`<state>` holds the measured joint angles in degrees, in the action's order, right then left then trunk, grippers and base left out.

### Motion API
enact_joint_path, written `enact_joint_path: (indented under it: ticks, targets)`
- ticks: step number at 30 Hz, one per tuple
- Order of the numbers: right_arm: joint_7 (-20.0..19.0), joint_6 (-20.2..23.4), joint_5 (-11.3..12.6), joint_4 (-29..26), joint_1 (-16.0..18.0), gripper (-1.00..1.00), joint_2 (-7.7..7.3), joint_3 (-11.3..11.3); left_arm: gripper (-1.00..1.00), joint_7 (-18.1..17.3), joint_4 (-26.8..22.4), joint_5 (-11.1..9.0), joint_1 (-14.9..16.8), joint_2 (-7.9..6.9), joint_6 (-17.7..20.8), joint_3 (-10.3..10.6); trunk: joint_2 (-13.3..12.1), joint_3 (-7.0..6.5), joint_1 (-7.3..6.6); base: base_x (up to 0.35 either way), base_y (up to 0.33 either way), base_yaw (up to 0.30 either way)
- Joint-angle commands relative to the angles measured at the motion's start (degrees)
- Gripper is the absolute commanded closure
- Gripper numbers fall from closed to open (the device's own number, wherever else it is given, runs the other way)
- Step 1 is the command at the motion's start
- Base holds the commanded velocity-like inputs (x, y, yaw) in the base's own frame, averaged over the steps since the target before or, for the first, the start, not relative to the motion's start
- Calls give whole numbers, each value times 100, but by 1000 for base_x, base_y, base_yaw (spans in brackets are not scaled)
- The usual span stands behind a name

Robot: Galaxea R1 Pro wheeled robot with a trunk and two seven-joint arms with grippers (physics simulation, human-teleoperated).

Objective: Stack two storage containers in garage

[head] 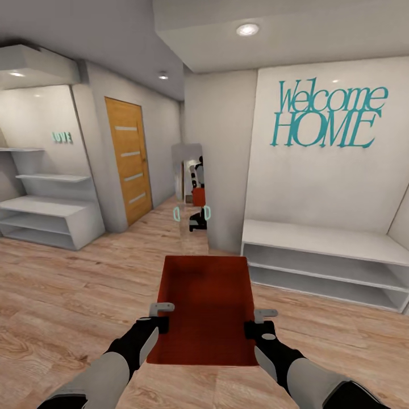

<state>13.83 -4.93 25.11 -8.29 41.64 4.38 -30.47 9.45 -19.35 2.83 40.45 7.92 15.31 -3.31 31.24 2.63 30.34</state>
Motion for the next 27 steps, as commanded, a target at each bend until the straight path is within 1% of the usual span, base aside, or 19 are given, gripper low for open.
enact_joint_path:
  ticks: [1,27]
  targets:
    - [13,-26,98,11,2,100,-4,-55,100,22,-323,123,7,-1,47,-135,10,12,6,322,0,213]
    - [15,-26,98,13,2,100,-2,-55,100,22,-315,104,7,-7,51,-135,10,12,6,322,0,271]
